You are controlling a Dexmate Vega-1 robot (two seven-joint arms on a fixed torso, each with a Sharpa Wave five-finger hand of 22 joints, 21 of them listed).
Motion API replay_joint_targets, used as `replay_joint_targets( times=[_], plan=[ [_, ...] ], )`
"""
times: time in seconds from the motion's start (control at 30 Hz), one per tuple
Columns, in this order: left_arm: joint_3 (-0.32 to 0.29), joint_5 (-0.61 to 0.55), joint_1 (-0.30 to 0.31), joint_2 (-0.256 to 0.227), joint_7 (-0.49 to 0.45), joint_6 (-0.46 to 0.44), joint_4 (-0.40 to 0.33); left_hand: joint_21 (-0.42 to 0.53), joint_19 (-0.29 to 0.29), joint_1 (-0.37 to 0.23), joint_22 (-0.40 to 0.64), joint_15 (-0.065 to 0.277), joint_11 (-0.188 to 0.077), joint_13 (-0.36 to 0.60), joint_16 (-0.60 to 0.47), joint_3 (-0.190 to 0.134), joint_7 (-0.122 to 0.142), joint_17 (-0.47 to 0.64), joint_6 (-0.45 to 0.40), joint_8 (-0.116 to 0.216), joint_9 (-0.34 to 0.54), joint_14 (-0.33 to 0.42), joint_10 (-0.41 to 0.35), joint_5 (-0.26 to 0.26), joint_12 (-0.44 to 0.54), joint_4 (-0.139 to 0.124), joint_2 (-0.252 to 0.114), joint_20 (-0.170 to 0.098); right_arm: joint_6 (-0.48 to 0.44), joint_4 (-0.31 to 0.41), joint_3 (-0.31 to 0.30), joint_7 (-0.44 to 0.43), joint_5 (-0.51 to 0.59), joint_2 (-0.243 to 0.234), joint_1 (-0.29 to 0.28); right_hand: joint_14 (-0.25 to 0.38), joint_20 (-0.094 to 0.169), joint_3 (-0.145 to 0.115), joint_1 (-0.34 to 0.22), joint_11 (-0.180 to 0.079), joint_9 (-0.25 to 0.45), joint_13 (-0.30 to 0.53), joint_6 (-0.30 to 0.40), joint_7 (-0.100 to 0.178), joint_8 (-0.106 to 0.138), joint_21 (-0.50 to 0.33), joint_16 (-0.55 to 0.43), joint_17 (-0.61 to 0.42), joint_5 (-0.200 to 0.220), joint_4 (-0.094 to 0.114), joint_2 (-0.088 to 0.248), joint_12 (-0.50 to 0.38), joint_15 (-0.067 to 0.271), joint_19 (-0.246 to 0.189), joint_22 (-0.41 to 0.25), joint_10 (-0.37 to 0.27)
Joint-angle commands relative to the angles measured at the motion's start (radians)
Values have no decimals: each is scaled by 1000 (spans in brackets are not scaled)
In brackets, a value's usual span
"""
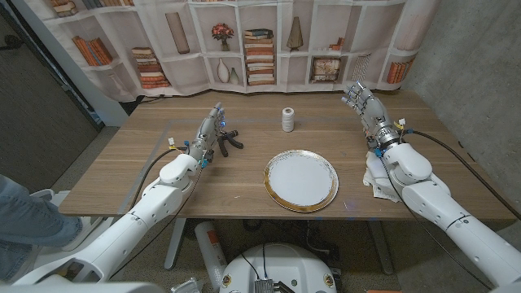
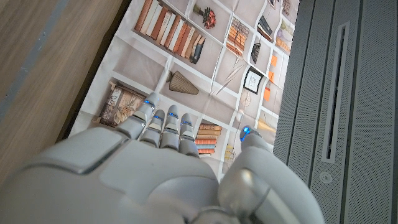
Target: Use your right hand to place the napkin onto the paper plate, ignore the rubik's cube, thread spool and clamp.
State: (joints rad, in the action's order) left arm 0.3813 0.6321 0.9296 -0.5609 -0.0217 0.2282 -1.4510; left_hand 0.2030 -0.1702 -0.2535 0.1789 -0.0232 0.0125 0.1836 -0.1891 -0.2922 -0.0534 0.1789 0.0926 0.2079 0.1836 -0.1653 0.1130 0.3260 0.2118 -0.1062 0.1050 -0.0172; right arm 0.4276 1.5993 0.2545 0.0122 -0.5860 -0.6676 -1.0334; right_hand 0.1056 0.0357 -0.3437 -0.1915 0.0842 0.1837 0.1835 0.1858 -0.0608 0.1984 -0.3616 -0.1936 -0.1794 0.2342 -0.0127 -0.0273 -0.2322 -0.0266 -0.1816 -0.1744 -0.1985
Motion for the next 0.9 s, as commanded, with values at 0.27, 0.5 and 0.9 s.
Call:
replay_joint_targets(
  times=[0.27, 0.5, 0.9],
  plan=[
    [1, 7, -8, 7, 19, 11, 26, 1, -13, -7, 3, 4, -2, 5, -2, 4, -3, 2, -6, 4, 4, 2, -4, 8, 4, 4, -4, 6, -14, 61, -28, -26, 28, -33, -18, 13, 13, -1, -6, 0, 6, 4, 10, -1, 4, 9, 0, -1, -2, -7, 2, -2, 0, -9, -4, -13],
    [4, 6, -14, 9, 23, 11, 34, 1, -13, -8, 4, 3, -3, 5, -2, 4, -3, 2, -9, 4, 4, 2, -4, 9, 3, 4, -5, 7, -36, 107, -60, -56, 51, -72, -61, 14, 12, -1, -6, -1, 6, 4, 10, -1, 4, 11, 0, -2, -3, -8, 3, -1, 0, -12, -5, -13],
    [8, 6, -20, 11, 28, 8, 41, 1, -13, -10, 4, 3, -2, 5, -1, 6, -4, 2, -12, 3, 4, 2, -4, 9, 2, 5, -7, 8, -26, 139, -101, -89, 80, -88, -116, 18, 12, 0, -7, -1, 6, 4, 13, 2, 4, 14, 0, -1, -3, -11, 4, -1, 0, -16, -5, -19]
  ],
)
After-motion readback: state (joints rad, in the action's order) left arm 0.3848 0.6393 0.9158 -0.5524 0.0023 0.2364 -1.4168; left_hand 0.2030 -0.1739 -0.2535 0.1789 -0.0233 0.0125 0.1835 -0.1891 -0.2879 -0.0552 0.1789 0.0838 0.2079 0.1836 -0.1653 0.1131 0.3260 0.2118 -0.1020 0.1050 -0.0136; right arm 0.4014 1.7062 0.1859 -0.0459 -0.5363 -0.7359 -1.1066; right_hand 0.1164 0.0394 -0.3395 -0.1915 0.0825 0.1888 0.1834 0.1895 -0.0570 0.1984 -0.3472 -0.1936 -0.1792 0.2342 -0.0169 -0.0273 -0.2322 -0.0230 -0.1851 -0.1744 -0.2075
